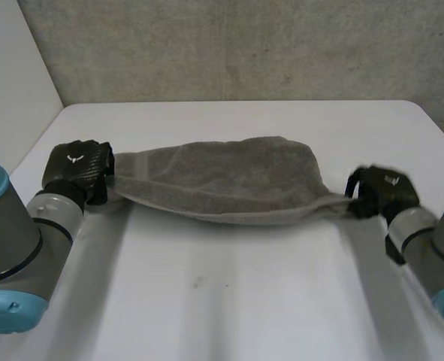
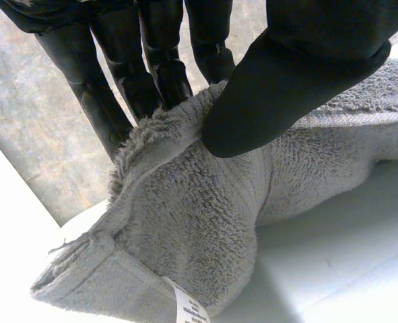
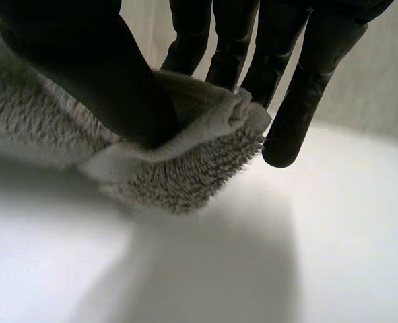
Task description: Fold the towel.
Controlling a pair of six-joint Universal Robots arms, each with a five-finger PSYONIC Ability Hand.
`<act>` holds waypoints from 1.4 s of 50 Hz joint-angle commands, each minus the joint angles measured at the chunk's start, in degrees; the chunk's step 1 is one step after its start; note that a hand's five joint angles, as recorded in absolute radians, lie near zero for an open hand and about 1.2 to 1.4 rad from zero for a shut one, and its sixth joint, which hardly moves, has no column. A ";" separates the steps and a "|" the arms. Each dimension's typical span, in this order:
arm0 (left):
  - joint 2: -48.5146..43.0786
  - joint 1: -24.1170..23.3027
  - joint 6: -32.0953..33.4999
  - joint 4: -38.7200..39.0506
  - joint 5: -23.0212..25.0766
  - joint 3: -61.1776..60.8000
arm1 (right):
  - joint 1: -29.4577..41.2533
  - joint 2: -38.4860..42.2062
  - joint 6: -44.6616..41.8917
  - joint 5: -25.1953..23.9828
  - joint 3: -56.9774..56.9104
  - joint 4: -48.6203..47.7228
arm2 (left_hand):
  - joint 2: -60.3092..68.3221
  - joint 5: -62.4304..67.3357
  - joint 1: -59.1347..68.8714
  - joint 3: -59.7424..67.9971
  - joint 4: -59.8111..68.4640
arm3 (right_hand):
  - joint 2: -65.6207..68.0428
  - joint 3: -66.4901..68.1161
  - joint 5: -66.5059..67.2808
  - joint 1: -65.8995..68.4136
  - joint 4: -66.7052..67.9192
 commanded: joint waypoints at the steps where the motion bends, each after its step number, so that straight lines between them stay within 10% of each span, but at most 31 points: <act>1: 5.00 -0.33 0.41 -3.39 0.09 1.02 | 0.76 -12.11 -9.73 -5.04 -4.28 2.17 | 10.23 10.81 12.05 10.42 10.27 | 12.22 12.45 13.83 2.18 11.72; 17: 13.98 0.28 4.63 -26.43 0.44 17.02 | 1.20 -19.43 -41.05 -2.06 -28.03 34.00 | 10.23 10.81 12.05 10.42 10.27 | 12.22 12.45 13.83 2.18 11.72; 30: -7.03 0.37 13.33 -28.27 -0.09 23.08 | 5.42 2.90 -47.65 -1.27 -35.94 44.90 | 10.23 10.81 12.05 10.42 10.27 | 12.22 12.45 13.83 2.18 11.72; 38: -20.21 0.37 13.24 -27.57 0.09 41.01 | 5.51 13.53 -42.20 1.63 -50.00 36.55 | 10.23 10.81 12.05 10.42 10.27 | 12.22 12.45 13.83 2.18 11.72; 48: -20.92 0.19 3.51 -13.00 -0.44 68.86 | 4.90 4.24 -28.06 2.86 -51.33 -2.07 | 10.23 10.81 12.05 10.42 10.27 | 12.22 12.45 13.83 2.18 11.72; 57: -14.76 0.63 -4.42 -15.88 -0.53 60.44 | 4.37 -2.99 -23.13 -3.65 -40.51 -6.07 | 10.23 10.81 12.05 10.42 10.27 | 12.22 12.45 13.83 2.18 11.72; 62: -10.90 1.86 -4.69 -17.99 0.35 41.24 | 1.91 -2.47 -23.56 -12.42 -31.73 6.46 | 10.23 10.81 12.05 10.42 10.27 | 12.22 12.45 13.83 2.18 11.72; 70: -10.19 1.43 -4.51 -17.73 0.35 23.02 | 1.38 1.39 -24.88 -12.79 -21.45 15.54 | 10.23 10.81 12.05 10.42 10.27 | 11.61 11.84 13.22 1.57 11.11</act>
